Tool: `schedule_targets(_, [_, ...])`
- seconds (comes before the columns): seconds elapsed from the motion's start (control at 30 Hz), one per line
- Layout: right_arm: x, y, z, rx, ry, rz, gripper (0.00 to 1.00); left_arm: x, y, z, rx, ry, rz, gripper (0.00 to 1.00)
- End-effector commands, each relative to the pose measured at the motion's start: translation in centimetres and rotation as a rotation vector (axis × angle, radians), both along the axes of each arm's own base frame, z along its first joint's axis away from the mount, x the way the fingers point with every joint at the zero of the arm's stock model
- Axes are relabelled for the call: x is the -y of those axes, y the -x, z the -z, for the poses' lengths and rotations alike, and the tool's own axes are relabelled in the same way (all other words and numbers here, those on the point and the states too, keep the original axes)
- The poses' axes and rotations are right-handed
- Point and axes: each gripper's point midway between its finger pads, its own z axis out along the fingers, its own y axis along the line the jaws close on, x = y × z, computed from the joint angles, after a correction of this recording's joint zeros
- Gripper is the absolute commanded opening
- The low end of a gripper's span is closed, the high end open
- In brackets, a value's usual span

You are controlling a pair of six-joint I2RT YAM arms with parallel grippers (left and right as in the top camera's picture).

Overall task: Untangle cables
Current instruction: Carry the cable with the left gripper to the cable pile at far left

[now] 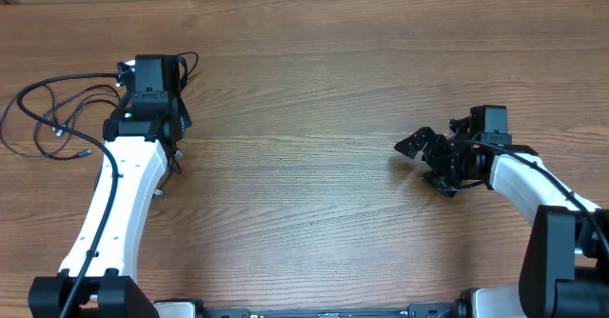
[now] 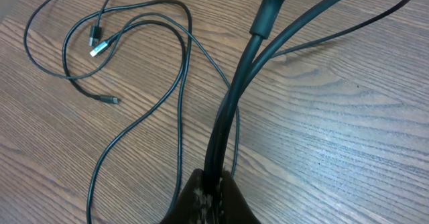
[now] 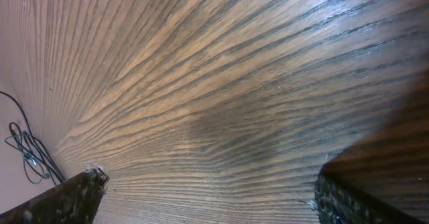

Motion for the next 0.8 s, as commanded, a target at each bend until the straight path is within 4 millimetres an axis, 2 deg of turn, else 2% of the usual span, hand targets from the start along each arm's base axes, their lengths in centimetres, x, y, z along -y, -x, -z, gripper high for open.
schedule_targets(0.0, [1.1,2.1,3.2,-0.092,0.087,0.004,1.00,-0.6,-0.1,0.0,0.004,0.005,-0.027,0.05])
schedule_targets(0.2, [1.1,2.1,3.2,-0.092,0.087,0.004,1.00,-3.0,0.5,-0.3,0.007,-0.034,-0.096,0.04])
schedule_targets(0.43, [1.1,2.1,3.2,-0.091,0.087,0.004,1.00,-6.9,1.6,-0.5,0.012,-0.040,-0.203,0.04])
schedule_targets(0.77, [1.1,2.1,3.2,-0.092,0.087,0.004,1.00,-14.0,5.1,-0.6,0.048,-0.019,-0.455,0.04])
